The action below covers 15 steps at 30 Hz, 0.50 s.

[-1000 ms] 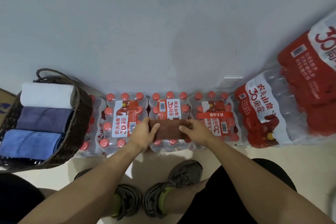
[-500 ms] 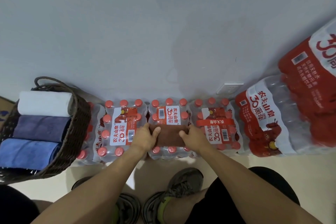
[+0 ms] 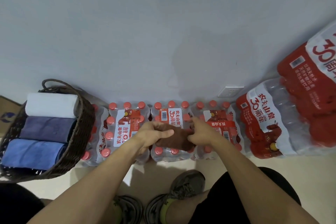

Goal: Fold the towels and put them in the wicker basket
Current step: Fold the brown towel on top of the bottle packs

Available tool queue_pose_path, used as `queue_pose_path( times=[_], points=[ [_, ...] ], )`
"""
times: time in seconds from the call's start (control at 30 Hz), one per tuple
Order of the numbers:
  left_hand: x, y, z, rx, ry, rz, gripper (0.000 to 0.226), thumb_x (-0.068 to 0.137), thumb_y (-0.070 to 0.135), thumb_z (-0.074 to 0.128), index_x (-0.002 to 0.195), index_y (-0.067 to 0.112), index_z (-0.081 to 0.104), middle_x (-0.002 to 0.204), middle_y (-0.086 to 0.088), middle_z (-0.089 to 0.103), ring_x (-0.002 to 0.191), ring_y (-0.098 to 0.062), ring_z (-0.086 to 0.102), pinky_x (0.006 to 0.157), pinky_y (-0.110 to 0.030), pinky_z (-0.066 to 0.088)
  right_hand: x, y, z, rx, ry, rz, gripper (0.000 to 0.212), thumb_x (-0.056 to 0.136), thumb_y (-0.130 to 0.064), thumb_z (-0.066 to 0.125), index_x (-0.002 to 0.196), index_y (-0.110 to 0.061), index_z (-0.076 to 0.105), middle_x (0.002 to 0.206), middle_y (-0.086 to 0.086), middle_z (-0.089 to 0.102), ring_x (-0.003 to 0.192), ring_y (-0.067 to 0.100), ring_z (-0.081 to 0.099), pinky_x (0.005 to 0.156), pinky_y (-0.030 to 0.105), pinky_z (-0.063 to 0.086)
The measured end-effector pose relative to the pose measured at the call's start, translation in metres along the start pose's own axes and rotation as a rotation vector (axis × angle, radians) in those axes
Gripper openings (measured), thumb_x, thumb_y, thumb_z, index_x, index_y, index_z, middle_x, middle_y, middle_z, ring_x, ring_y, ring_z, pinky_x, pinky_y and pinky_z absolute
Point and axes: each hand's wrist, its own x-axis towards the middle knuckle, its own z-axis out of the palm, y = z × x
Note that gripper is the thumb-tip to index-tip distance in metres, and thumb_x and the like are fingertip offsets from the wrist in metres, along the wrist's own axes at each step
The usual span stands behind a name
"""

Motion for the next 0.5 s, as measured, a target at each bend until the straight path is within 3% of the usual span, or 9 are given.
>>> queue_pose_path(
  times=[0.07, 0.13, 0.2, 0.33, 0.43, 0.5],
  points=[
    [-0.016, 0.008, -0.006, 0.112, -0.008, 0.116, 0.034, 0.076, 0.01, 0.082, 0.107, 0.01, 0.068, 0.104, -0.011, 0.073, 0.099, -0.025, 0.07, 0.088, -0.04, 0.058, -0.015, -0.017, -0.003, 0.085, -0.048, -0.217, 0.084, 0.069, -0.025, 0.069, 0.141, -0.045, 0.031, 0.139, -0.007, 0.04, 0.125, 0.017, 0.047, 0.094, 0.032, 0.052],
    [-0.034, 0.019, -0.018, 0.229, -0.04, 0.256, 0.031, 0.08, 0.011, 0.079, 0.108, 0.014, 0.067, 0.103, -0.002, 0.074, 0.097, -0.017, 0.07, 0.084, -0.032, 0.058, -0.03, -0.041, 0.003, 0.17, -0.132, -0.393, 0.088, 0.067, -0.037, 0.077, 0.135, -0.06, 0.027, 0.136, -0.02, 0.041, 0.121, 0.004, 0.051, 0.089, 0.02, 0.051],
    [-0.055, 0.029, -0.035, 0.353, -0.062, 0.401, 0.025, 0.084, 0.013, 0.076, 0.107, 0.017, 0.067, 0.097, 0.012, 0.073, 0.092, -0.004, 0.069, 0.078, -0.018, 0.054, -0.041, -0.065, 0.015, 0.178, -0.113, -0.516, 0.089, 0.065, -0.047, 0.083, 0.132, -0.064, 0.028, 0.13, -0.03, 0.047, 0.116, -0.007, 0.052, 0.088, 0.015, 0.05],
    [-0.091, 0.036, -0.078, 0.445, -0.013, 0.564, 0.03, 0.088, 0.024, 0.068, 0.117, 0.018, 0.062, 0.106, 0.01, 0.069, 0.1, -0.006, 0.066, 0.086, -0.02, 0.052, -0.047, -0.104, 0.04, 0.215, -0.002, -0.611, 0.071, 0.069, -0.052, 0.082, 0.129, -0.047, 0.045, 0.117, -0.021, 0.062, 0.104, 0.0, 0.062, 0.085, 0.026, 0.057],
    [-0.109, 0.033, -0.113, 0.5, 0.044, 0.638, 0.03, 0.091, 0.032, 0.059, 0.119, 0.02, 0.06, 0.105, 0.014, 0.066, 0.101, -0.005, 0.063, 0.088, -0.017, 0.049, -0.043, -0.13, 0.051, 0.329, -0.22, -0.501, 0.044, 0.076, -0.046, 0.08, 0.114, -0.037, 0.06, 0.103, -0.012, 0.071, 0.091, 0.007, 0.07, 0.074, 0.026, 0.059],
    [-0.117, 0.031, -0.14, 0.584, 0.087, 0.658, 0.025, 0.094, 0.033, 0.054, 0.117, 0.023, 0.059, 0.102, 0.019, 0.064, 0.1, -0.003, 0.062, 0.086, -0.016, 0.047, -0.038, -0.146, 0.058, 0.393, -0.413, -0.418, 0.037, 0.081, -0.04, 0.077, 0.113, -0.031, 0.063, 0.106, -0.005, 0.073, 0.094, 0.014, 0.072, 0.079, 0.029, 0.059]
  ],
)
